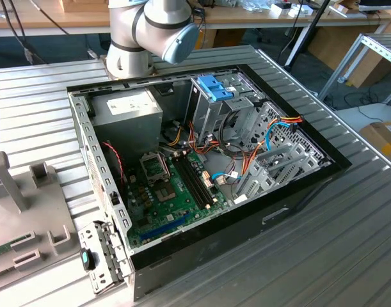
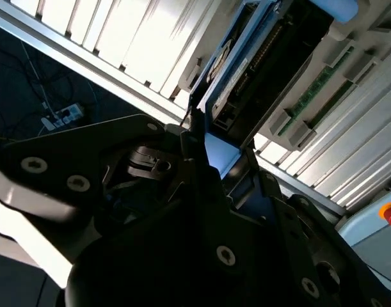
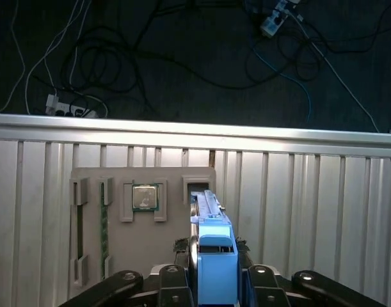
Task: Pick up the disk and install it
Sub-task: 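Pick up the disk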
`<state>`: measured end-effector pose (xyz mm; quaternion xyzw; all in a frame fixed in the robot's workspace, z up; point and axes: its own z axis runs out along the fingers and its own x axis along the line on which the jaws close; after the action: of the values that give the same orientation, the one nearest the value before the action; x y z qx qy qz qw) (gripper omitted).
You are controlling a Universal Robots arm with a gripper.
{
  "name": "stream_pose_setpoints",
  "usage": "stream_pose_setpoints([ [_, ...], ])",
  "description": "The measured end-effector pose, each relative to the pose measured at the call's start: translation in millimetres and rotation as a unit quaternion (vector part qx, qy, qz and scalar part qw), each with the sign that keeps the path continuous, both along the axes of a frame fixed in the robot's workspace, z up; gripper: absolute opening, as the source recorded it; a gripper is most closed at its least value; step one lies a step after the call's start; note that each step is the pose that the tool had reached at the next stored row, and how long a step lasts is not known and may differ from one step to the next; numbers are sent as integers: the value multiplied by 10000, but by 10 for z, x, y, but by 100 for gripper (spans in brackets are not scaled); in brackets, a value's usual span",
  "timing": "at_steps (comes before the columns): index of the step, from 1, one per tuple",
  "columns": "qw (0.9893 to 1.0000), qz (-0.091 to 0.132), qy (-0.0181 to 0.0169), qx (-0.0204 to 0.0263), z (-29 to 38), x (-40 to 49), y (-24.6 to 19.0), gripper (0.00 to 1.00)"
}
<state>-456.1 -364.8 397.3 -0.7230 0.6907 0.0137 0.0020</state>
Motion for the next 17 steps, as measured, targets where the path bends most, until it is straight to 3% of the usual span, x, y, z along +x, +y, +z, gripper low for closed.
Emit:
stream_pose_setpoints([
  [3, 10000, 0, -9, 0, 177, 0, 0, 37],
  [7, 10000, 0, -8, -1, 198, 0, 0, 37],
  [11, 10000, 0, -10, -1, 290, 0, 0, 37],
  [14, 10000, 0, -9, -2, 294, 0, 0, 37],
  [17, 10000, 0, -8, -2, 358, 0, 0, 37],
])
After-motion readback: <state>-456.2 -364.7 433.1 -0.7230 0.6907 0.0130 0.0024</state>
